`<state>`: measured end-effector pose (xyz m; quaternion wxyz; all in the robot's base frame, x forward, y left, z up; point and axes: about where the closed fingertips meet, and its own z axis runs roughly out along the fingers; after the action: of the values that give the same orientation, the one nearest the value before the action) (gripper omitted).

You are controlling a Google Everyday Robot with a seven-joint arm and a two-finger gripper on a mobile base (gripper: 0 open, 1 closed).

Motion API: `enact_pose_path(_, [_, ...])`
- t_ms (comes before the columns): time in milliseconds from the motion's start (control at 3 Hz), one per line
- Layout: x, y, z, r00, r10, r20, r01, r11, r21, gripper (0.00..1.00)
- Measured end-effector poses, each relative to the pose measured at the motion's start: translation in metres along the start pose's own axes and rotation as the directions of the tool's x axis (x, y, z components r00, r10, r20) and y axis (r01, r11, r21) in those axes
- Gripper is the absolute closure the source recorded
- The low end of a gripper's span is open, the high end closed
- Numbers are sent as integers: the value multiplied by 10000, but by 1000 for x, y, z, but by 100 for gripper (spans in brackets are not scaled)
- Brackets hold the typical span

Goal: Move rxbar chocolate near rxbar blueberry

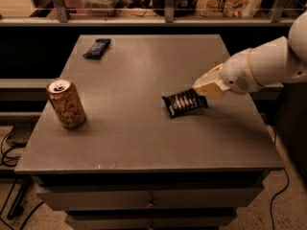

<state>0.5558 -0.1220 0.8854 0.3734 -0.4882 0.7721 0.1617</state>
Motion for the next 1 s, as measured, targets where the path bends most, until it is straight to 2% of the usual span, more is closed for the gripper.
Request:
enact_pose_path(333, [-41, -32, 18, 9937, 5, 1121, 5, 10000, -89, 100])
enact_pose_path(667, [-69, -57, 32, 9792, 146, 2022, -153, 9999, 18, 100])
enact_pose_path(1000, [-110, -82, 50, 9428, 357, 3314, -426, 9990, 135, 100])
